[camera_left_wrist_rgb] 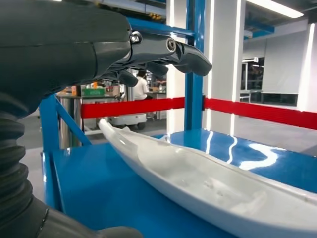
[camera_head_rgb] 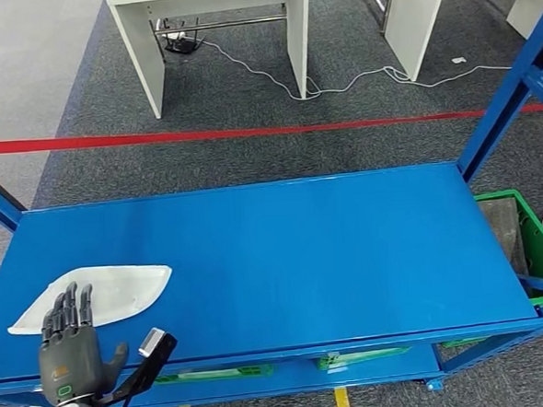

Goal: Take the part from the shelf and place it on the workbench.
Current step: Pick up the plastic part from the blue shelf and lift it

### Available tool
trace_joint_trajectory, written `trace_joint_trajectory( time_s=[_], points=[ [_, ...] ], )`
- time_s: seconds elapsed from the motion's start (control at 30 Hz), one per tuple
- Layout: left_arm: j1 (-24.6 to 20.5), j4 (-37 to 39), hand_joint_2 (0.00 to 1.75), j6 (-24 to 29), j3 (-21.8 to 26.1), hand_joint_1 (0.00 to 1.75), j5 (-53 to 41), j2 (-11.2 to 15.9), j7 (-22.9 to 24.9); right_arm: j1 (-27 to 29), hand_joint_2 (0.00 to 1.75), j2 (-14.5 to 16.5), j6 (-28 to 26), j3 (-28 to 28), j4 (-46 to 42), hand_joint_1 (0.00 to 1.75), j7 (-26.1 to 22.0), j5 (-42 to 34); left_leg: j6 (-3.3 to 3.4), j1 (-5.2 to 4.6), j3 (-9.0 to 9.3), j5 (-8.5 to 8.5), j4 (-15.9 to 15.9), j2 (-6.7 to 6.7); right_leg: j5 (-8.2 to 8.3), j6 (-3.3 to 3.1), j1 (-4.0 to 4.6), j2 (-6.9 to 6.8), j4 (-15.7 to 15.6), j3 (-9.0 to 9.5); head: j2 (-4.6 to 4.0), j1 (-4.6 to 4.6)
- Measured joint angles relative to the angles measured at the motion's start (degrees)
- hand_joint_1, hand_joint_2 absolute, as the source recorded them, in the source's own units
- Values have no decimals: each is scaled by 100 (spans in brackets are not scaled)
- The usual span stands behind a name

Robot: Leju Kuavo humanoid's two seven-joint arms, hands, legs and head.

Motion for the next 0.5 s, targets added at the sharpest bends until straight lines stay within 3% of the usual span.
trace_joint_trajectory(
  time_s=[0.07,0.13,0.27,0.33,0.4,0.43,0.47,0.5],
  points=[
    [-59,51,175,26,31,0,0,-72,-36,-2,0,0,-2,-1,0,0,-1,14,31,-4,340,370,-756,0,-13,25,13,10,14,8,0,-1],
    [-98,82,175,41,50,0,0,-132,-51,-5,0,0,-3,-1,0,0,-2,21,90,-22,502,459,-1165,-2,-18,77,30,16,34,-23,0,7],
    [-125,122,175,54,90,0,5,-210,-64,-7,0,0,-8,-1,0,0,-1,38,234,-23,498,461,-1248,0,-94,207,19,13,132,-107,0,17],
    [-146,148,175,70,138,0,40,-263,-82,-9,0,0,-7,-1,0,0,7,53,291,-7,501,478,-1272,12,-394,252,10,12,643,-358,0,41],
    [-159,241,175,96,250,0,103,-320,-118,-4,0,0,6,-1,0,0,25,83,313,-11,494,477,-1270,24,-724,278,7,10,1424,-736,0,58],
    [-167,315,175,117,329,0,138,-343,-149,0,0,0,16,-1,0,0,46,105,315,-13,494,475,-1269,29,-770,284,6,10,1657,-855,0,57],
    [-182,403,175,146,420,0,172,-365,-192,4,0,0,28,-1,0,0,67,129,315,-14,497,475,-1268,30,-706,284,5,9,1683,-876,0,60],
    [-205,501,175,182,516,0,200,-387,-249,5,0,0,36,-1,0,0,87,154,312,-14,504,473,-1268,27,-528,275,3,8,1448,-767,0,59]
  ],
)
